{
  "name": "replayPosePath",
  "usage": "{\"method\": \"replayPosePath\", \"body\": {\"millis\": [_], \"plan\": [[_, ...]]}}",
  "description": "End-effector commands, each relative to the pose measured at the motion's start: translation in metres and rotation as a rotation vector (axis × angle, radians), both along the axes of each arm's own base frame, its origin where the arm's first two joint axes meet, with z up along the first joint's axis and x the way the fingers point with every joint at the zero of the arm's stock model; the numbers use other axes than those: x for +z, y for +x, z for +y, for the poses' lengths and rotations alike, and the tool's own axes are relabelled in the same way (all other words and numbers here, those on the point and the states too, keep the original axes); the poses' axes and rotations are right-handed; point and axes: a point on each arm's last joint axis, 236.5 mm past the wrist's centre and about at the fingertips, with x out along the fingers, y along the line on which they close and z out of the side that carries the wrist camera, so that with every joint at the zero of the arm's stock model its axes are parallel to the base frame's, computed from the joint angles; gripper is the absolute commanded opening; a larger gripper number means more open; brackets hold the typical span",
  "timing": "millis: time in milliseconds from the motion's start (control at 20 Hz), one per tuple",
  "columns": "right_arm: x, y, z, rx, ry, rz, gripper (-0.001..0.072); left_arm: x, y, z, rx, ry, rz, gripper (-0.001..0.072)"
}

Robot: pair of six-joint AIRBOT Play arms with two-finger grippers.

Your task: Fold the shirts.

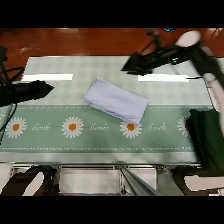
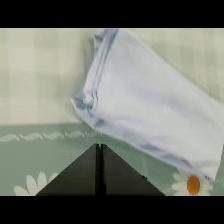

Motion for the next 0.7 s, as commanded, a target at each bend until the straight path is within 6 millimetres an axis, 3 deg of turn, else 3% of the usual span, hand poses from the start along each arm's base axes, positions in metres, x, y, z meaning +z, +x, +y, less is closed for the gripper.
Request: {"method": "replayPosePath", "body": {"millis": [0,50,100,200,300,400,500,650], "plan": [[0.023,-0.033,-0.168,-0.287,-0.466,-0.089,0.0413,0.024,0.003,0.019,0.06,0.004,-0.065,0.0027],[0.021,-0.049,-0.208,-0.418,-0.561,-0.107,0.0413,0.023,-0.001,0.017,0.052,0.004,-0.061,0.0027],[0.012,-0.064,-0.231,-0.524,-0.591,-0.114,0.0413,0.021,-0.004,0.014,0.04,0.004,-0.053,0.0027],[-0.028,-0.09,-0.245,-0.681,-0.541,-0.102,0.0413,0.005,-0.01,0.004,0.013,-0.001,-0.016,0.0027],[-0.084,-0.109,-0.229,-0.757,-0.432,-0.018,0.0413,-0.019,-0.02,-0.007,-0.018,-0.007,0.039,0.0027],[-0.131,-0.121,-0.194,-0.749,-0.276,0.107,0.0413,-0.043,-0.032,-0.019,-0.055,-0.012,0.096,0.0027],[-0.157,-0.122,-0.164,-0.699,-0.167,0.192,0.0413,-0.06,-0.043,-0.029,-0.084,-0.013,0.139,0.0027],[-0.179,-0.11,-0.136,-0.642,-0.064,0.288,0.0413,-0.074,-0.048,-0.032,-0.091,-0.013,0.165,0.0027]]}}
